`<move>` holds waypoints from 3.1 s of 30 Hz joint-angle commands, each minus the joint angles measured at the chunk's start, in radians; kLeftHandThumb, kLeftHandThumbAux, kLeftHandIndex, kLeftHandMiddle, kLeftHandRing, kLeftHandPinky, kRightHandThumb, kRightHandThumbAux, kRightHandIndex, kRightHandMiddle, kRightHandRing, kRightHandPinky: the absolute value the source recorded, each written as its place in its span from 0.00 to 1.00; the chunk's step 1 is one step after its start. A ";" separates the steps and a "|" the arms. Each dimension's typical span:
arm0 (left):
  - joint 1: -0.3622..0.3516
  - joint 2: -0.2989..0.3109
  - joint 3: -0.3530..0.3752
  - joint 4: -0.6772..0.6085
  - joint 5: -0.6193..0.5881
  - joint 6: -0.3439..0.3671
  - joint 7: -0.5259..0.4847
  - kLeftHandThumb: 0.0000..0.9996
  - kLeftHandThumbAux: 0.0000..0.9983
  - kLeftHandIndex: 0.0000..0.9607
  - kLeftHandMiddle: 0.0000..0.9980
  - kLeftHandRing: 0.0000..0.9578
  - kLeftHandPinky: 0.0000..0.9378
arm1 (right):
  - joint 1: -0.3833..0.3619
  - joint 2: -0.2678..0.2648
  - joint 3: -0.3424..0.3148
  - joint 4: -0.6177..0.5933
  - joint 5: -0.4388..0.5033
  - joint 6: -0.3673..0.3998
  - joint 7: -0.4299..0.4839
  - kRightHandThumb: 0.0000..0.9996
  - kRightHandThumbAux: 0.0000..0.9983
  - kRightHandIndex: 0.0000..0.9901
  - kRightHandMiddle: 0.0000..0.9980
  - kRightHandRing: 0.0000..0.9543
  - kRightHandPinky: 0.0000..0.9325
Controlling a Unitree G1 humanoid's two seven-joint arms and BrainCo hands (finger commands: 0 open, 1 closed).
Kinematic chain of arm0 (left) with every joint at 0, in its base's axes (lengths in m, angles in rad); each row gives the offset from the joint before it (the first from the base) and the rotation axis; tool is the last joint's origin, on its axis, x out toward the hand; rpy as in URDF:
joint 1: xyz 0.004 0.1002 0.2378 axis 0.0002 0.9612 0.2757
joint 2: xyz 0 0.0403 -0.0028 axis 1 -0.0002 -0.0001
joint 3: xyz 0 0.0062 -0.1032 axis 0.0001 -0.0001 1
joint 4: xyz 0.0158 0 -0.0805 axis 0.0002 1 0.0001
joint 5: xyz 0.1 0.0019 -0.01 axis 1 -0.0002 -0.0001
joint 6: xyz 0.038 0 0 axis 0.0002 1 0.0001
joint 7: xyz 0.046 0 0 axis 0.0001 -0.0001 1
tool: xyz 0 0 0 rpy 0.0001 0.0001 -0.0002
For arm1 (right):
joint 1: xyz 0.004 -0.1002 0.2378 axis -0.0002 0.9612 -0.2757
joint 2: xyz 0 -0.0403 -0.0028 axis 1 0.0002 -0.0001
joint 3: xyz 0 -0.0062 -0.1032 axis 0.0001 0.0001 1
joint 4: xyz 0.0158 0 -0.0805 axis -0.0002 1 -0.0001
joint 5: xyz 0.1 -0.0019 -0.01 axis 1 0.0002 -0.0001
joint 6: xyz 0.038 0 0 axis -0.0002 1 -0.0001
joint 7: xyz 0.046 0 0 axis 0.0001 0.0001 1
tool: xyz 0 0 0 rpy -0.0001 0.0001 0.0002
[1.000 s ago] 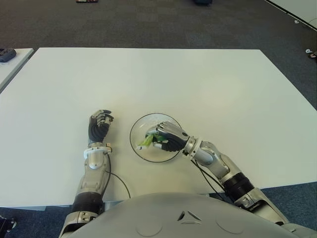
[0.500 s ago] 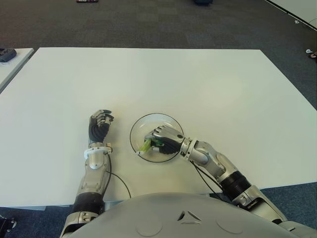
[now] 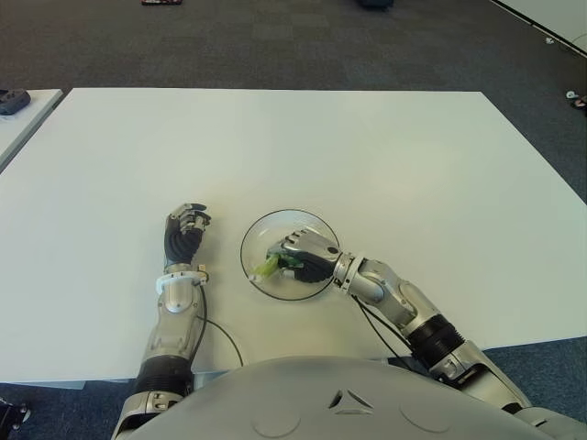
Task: Put the toothpaste on the table into the plate.
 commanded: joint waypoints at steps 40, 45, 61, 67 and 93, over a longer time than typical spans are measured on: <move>-0.003 0.013 0.001 0.004 0.025 0.026 0.006 0.71 0.72 0.45 0.55 0.57 0.54 | 0.092 -0.042 -0.129 -0.225 0.176 0.108 -0.004 0.40 0.17 0.00 0.00 0.00 0.00; -0.003 0.014 0.000 0.002 0.024 0.031 0.005 0.71 0.72 0.45 0.55 0.57 0.53 | 0.107 -0.045 -0.165 -0.214 0.265 0.097 0.022 0.39 0.19 0.00 0.00 0.00 0.00; -0.010 0.023 0.001 0.014 0.023 0.020 0.003 0.71 0.72 0.45 0.55 0.57 0.54 | 0.171 0.173 -0.323 -0.044 0.594 -0.046 -0.126 0.36 0.76 0.31 0.30 0.27 0.33; -0.012 0.023 0.004 0.020 0.014 0.013 -0.002 0.71 0.72 0.45 0.55 0.56 0.53 | 0.198 0.225 -0.386 -0.002 0.607 -0.055 -0.181 0.65 0.74 0.41 0.41 0.40 0.45; -0.021 0.028 0.005 0.023 0.006 0.008 -0.007 0.70 0.72 0.45 0.55 0.56 0.52 | 0.157 0.331 -0.504 0.143 0.571 -0.010 -0.341 0.70 0.73 0.43 0.54 0.54 0.48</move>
